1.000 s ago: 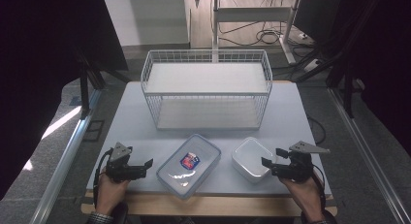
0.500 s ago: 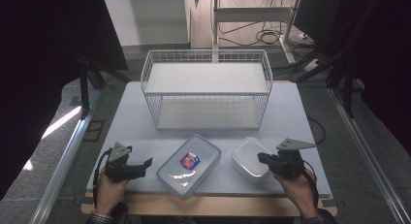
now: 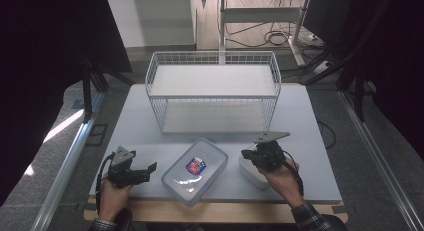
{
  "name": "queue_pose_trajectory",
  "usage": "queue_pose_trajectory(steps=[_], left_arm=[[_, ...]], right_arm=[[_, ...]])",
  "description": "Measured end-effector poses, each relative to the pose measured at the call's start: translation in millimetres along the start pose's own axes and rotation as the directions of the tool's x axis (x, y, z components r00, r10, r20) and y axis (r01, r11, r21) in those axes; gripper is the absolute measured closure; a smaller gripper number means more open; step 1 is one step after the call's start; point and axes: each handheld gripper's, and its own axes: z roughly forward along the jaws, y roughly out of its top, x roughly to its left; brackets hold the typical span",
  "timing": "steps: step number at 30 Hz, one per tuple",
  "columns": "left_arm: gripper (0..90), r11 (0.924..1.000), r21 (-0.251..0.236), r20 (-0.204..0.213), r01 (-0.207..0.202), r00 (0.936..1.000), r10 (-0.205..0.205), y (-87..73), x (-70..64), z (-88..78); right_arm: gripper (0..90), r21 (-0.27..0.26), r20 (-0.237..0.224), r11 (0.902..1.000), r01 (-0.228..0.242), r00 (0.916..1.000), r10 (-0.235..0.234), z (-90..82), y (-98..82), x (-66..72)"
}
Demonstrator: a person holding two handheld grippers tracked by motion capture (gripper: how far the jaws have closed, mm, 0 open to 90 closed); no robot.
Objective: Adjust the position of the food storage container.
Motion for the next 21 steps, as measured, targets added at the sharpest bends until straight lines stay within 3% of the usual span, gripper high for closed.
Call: queue_pose_trajectory(steps=[7,11,21], left_arm=[[8.5,0.9999,0.014,-0.003,-0.009,1.0000,0.009,-0.3,-0.5,1.5],[8.5,0.9996,0.021,-0.007,-0.020,0.9998,0.020,-0.3,-1.4,1.8],[8.5,0.9992,0.025,-0.008,-0.030,0.9995,0.030,0.1,-3.2,2.7]], right_arm=[[89.6,0.049,0.009,0.9985,0.025,0.9996,-0.025,27.3,14.2,3.2],[89.6,0.109,0.030,0.9928,0.050,0.9981,-0.054,36.7,15.6,7.3],[89.6,0.143,0.010,0.9864,0.082,0.9964,-0.084,14.1,0.2,18.7]])
